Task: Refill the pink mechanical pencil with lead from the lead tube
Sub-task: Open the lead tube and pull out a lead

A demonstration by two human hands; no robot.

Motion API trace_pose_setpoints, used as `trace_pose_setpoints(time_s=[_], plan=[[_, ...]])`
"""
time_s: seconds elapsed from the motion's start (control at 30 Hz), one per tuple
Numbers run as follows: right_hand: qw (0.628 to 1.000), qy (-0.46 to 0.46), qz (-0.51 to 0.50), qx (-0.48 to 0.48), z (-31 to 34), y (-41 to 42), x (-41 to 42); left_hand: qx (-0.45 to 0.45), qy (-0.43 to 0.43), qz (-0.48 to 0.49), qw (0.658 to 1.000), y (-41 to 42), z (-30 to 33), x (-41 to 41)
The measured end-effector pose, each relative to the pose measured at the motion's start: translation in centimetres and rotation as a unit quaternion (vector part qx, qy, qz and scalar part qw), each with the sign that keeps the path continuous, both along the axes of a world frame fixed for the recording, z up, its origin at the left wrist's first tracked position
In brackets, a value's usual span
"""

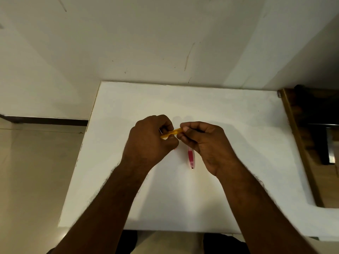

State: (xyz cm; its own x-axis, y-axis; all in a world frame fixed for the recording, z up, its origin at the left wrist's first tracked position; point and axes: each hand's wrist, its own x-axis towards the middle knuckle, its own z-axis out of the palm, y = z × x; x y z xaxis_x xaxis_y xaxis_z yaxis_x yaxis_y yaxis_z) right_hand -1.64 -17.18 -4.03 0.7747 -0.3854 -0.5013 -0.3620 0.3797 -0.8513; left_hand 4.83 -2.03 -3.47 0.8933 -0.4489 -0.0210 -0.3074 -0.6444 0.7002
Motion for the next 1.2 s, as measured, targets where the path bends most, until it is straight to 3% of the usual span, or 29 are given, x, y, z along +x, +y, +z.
trace_pose_setpoints(time_s=[0.17,0.5,0.63,0.83,1.2], plan=[[0.995,-0.002,-0.012,0.097,-0.3,-0.2,-0.2,-0.014,-0.041,-0.016,0.999,-0.1,0.3,0.0],[0.993,-0.012,-0.004,0.115,-0.5,-0.2,-0.1,-0.014,-0.069,-0.022,0.997,-0.1,0.6,0.1],[0.996,-0.013,0.005,0.083,-0.3,-0.2,-0.1,-0.011,-0.057,-0.016,0.998,0.0,0.7,0.1],[0.997,-0.026,0.043,-0.062,0.1,-0.5,-0.1,0.018,-0.013,0.004,1.0,0.2,0.4,0.1],[0.999,-0.035,-0.008,0.005,0.6,-1.0,0.0,0.003,-0.003,0.017,1.0,0.1,0.7,0.1]])
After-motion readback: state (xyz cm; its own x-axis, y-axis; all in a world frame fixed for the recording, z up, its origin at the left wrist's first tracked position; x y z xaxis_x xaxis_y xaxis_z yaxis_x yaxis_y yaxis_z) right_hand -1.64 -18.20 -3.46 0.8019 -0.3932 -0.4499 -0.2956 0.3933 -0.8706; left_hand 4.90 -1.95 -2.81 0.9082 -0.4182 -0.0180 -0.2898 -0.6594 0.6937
